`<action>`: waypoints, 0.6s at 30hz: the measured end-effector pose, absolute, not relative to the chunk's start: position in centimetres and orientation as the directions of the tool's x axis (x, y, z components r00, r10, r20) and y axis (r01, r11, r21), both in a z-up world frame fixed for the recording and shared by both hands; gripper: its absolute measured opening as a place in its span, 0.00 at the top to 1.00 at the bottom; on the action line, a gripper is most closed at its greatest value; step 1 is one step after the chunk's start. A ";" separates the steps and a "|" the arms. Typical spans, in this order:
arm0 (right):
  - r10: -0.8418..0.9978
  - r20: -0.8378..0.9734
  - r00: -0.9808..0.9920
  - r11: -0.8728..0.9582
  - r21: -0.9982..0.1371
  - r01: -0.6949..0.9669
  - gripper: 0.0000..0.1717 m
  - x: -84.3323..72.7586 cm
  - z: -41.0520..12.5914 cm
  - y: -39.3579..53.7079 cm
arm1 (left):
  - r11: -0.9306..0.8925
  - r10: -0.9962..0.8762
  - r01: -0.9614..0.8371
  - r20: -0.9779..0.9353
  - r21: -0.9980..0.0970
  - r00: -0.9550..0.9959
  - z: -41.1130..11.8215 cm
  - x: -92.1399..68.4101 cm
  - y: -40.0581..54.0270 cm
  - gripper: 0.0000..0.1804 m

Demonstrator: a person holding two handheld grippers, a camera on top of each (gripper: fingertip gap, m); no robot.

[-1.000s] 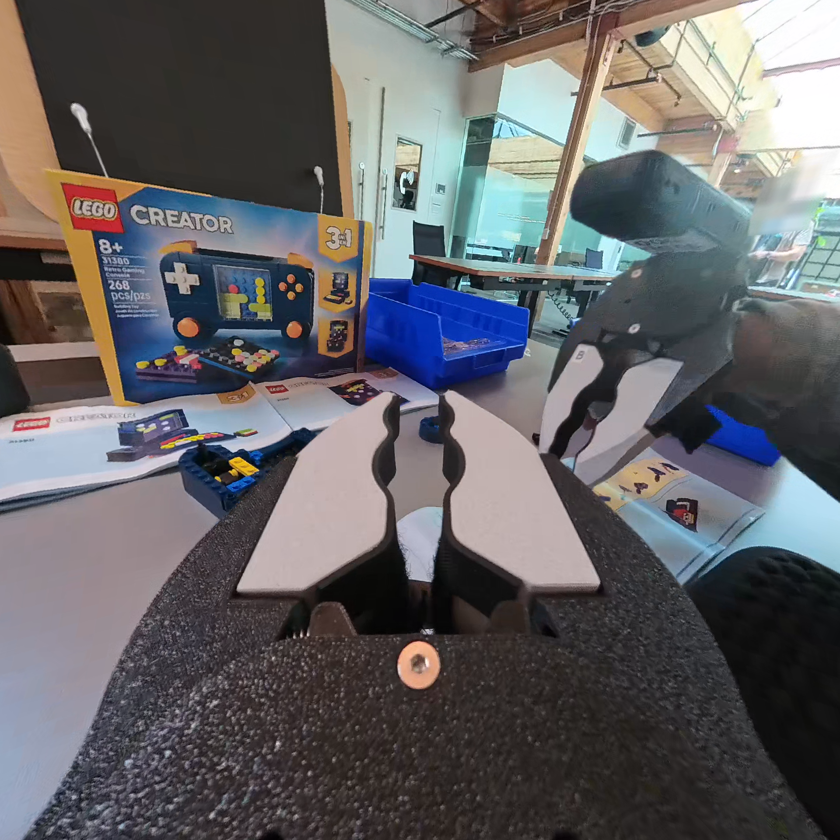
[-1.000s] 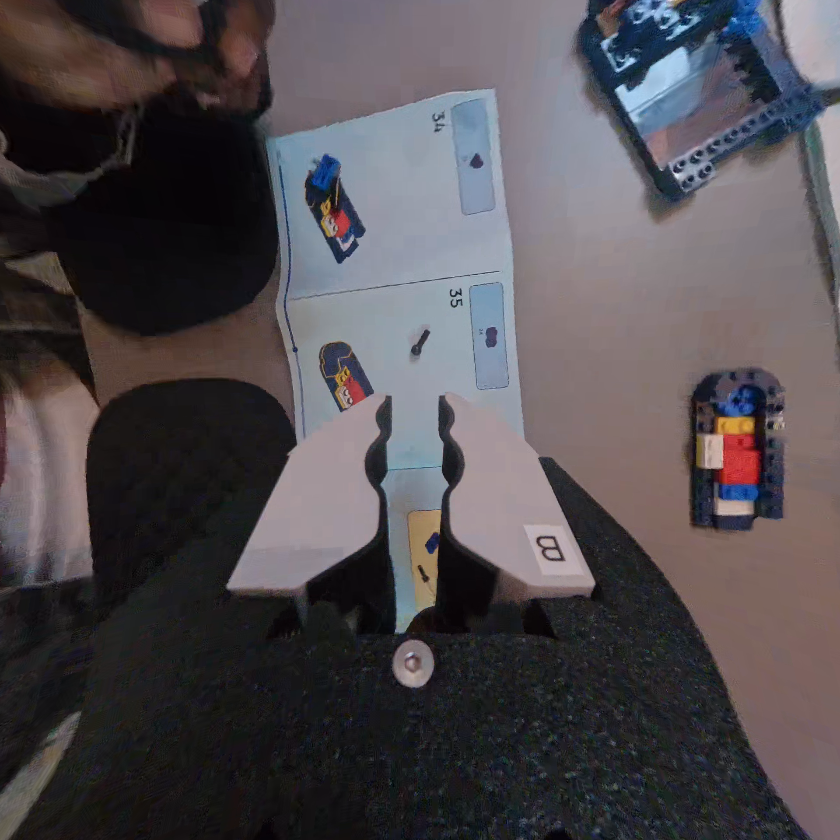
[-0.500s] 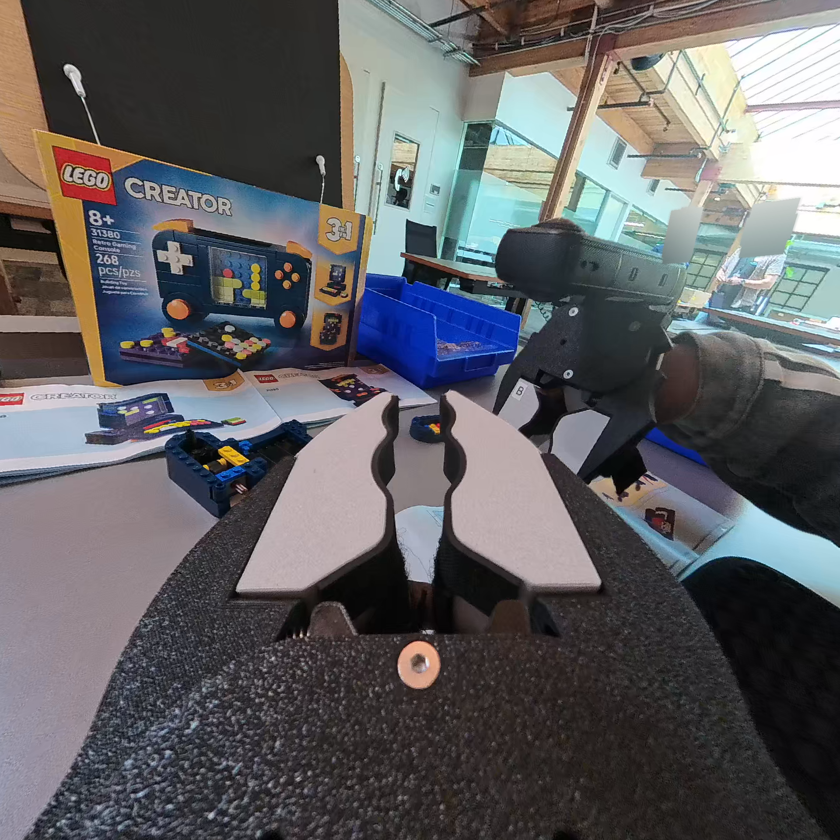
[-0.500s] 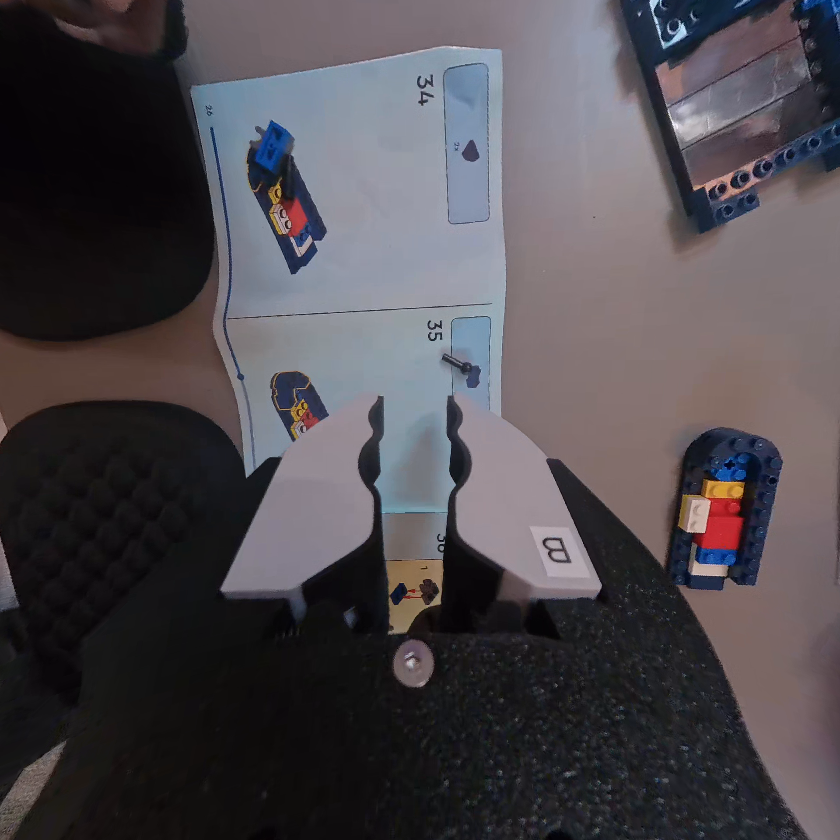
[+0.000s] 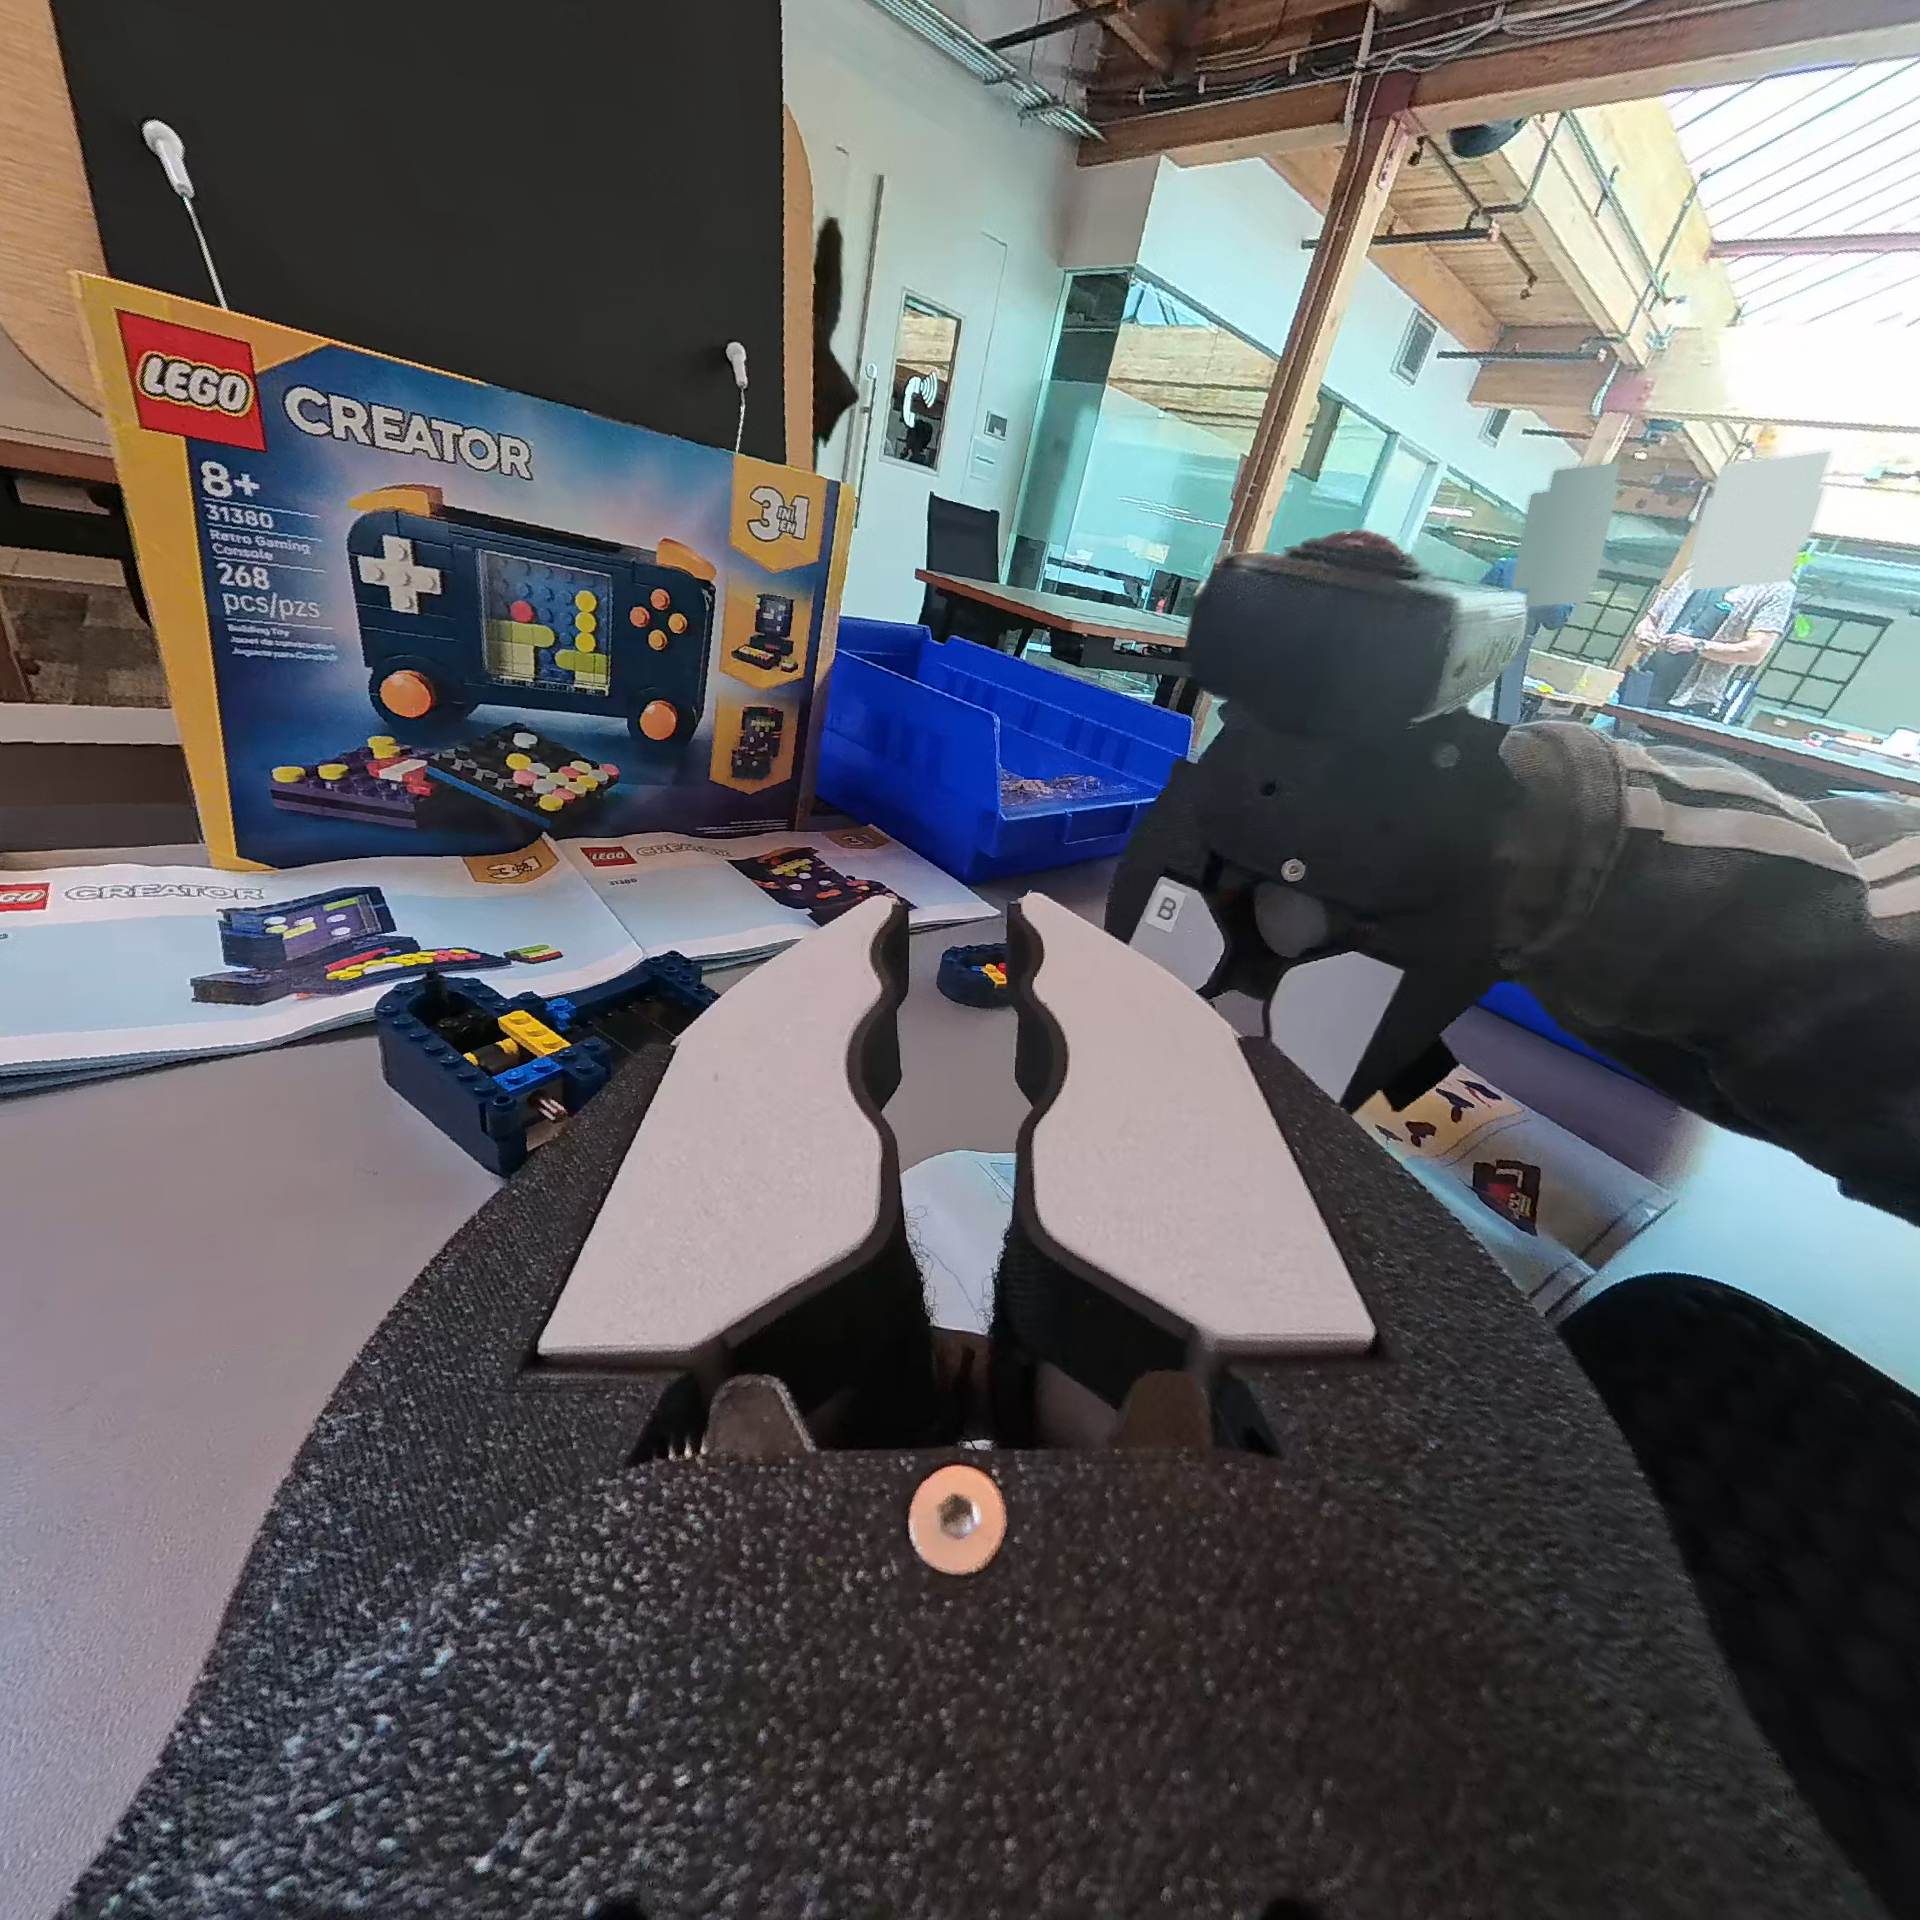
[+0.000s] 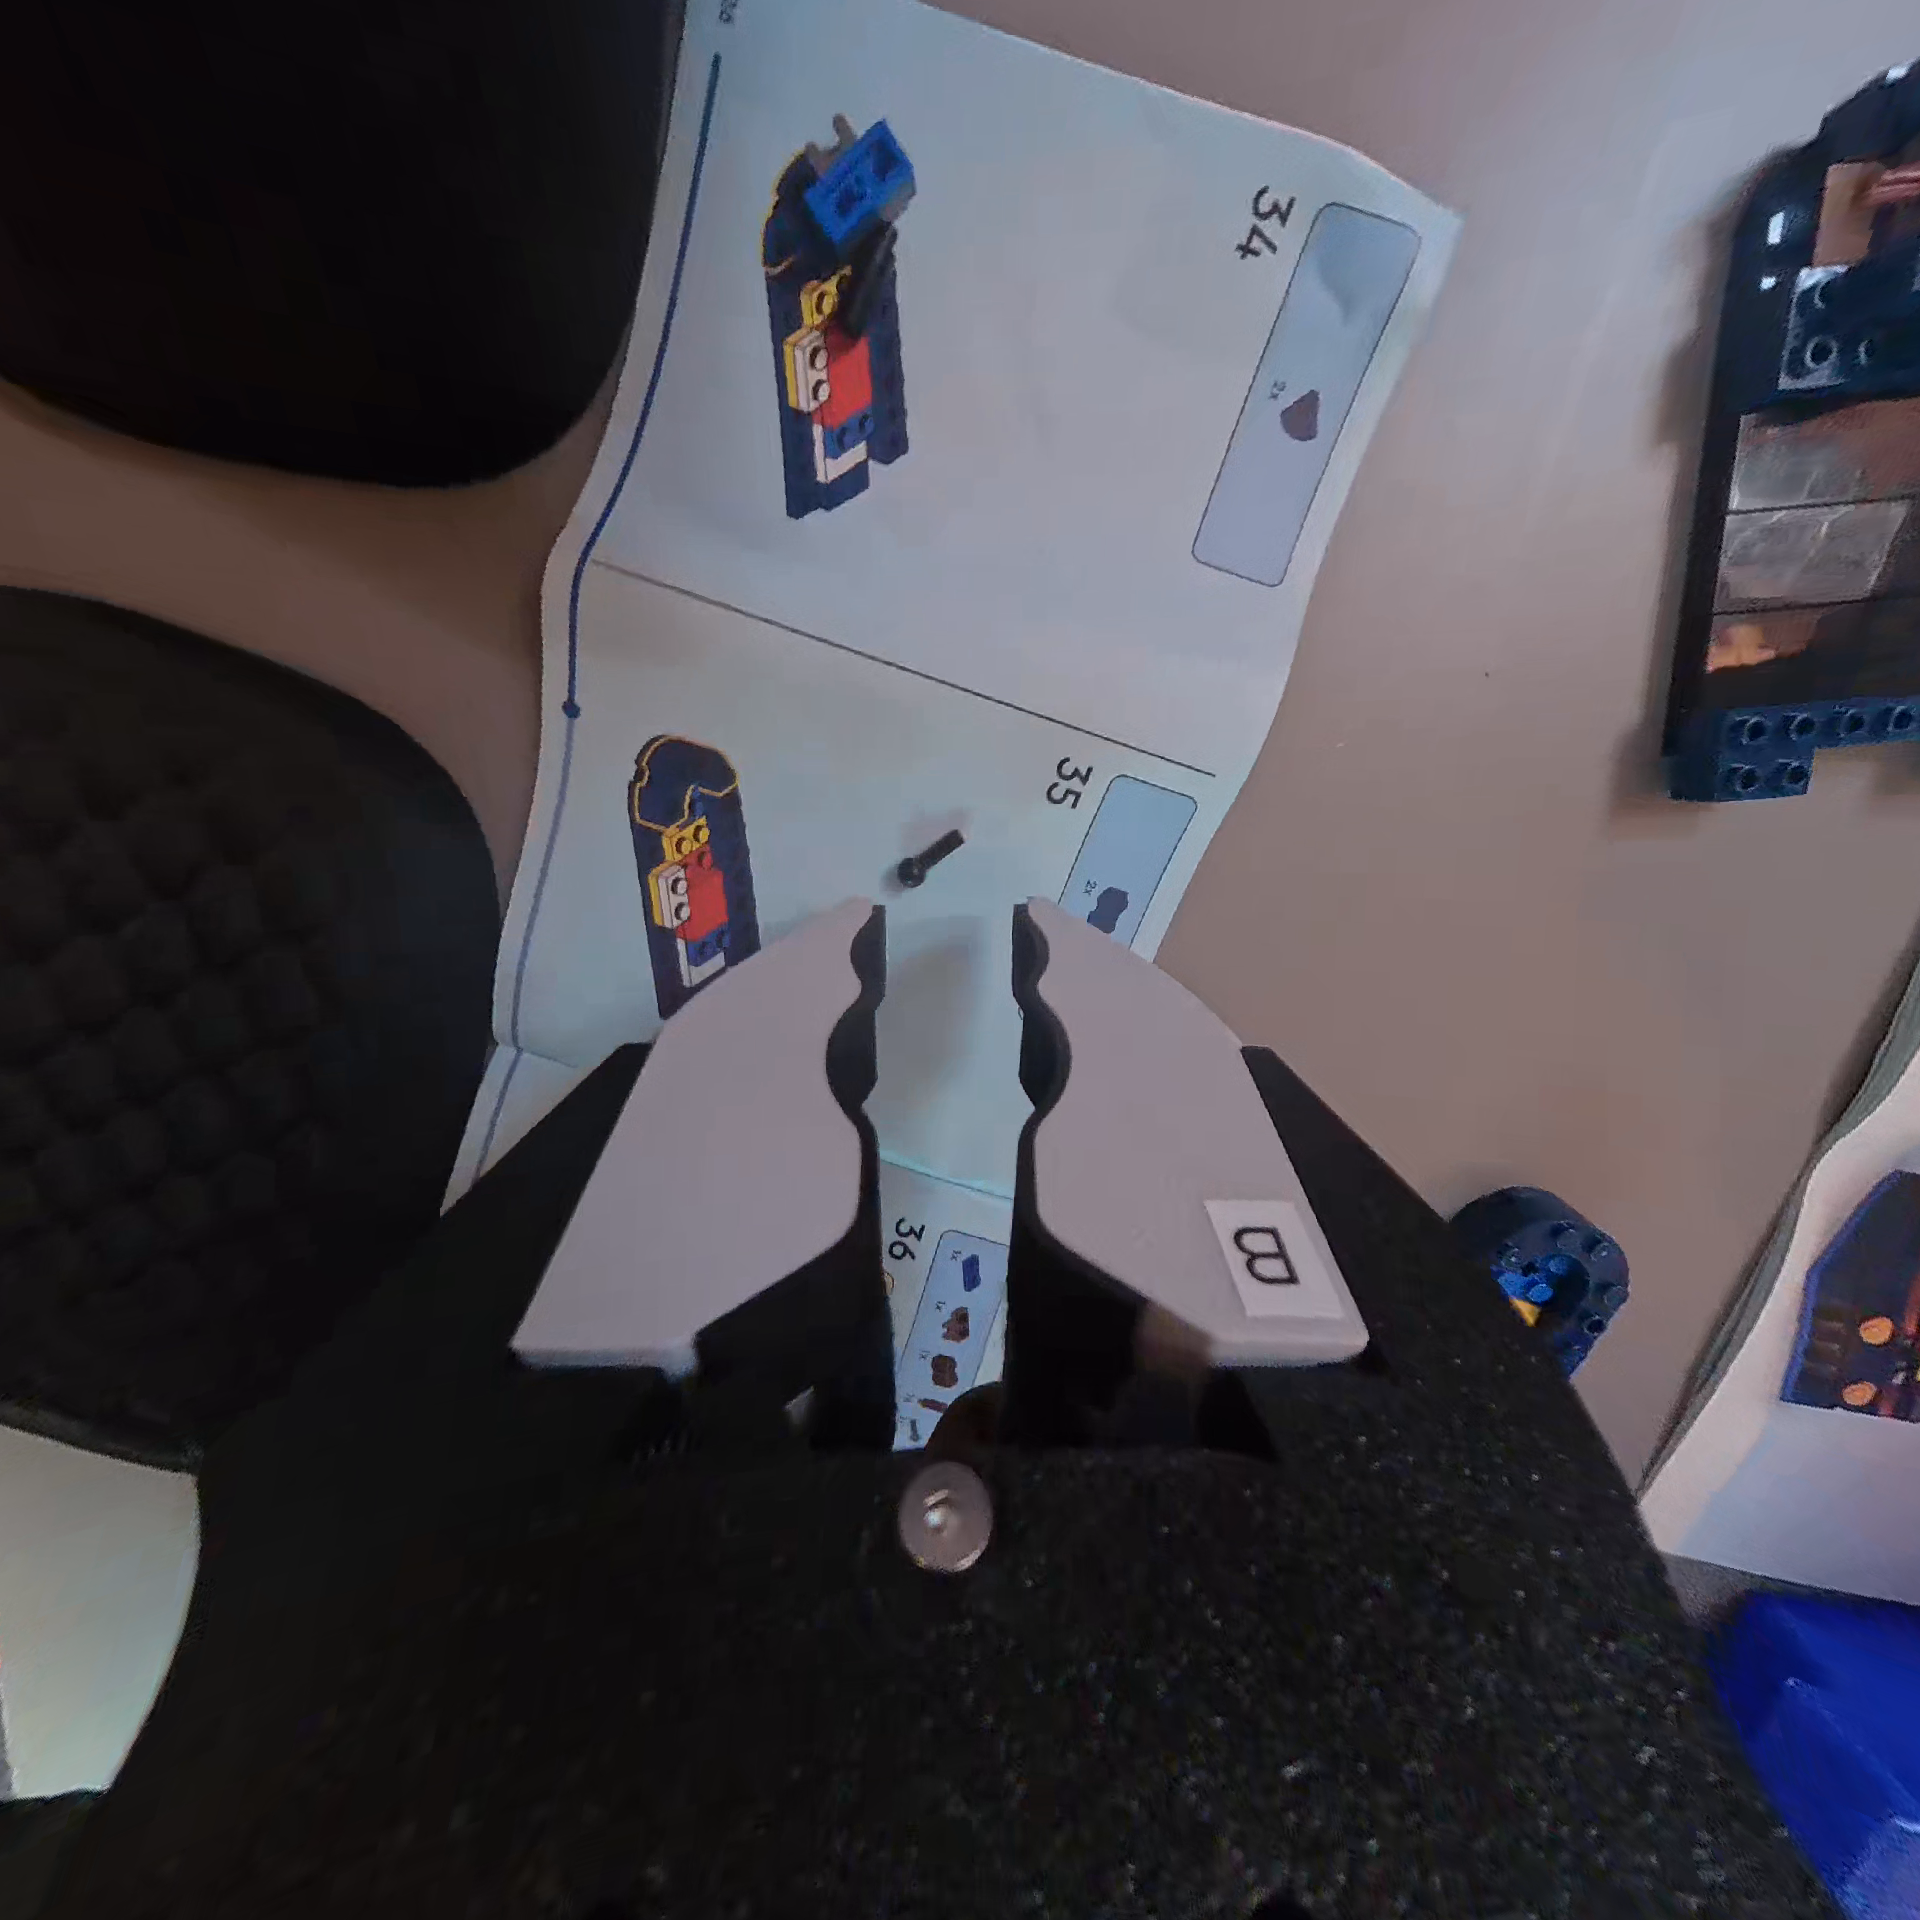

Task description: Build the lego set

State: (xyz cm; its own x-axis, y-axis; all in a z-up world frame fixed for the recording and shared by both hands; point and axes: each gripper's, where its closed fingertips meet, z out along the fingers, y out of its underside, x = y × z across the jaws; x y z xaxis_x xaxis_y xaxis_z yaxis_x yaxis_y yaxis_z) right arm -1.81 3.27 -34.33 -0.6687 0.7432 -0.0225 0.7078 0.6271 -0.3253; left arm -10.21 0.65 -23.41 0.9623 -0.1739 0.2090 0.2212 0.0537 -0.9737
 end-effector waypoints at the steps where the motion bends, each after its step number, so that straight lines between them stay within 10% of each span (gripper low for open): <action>1: 0.758 -0.034 -0.651 0.609 -0.320 0.726 0.87 -1.9 -34.4 3.2 | 0.053 -0.174 0.221 0.209 -0.974 0.962 -23.4 -10.2 0.7 0.90; 18: 0.783 0.060 -0.620 0.599 -0.342 0.724 0.98 -2.4 -35.9 3.3 | 0.043 -0.196 0.218 0.205 -0.975 0.959 -23.4 -9.9 0.7 0.90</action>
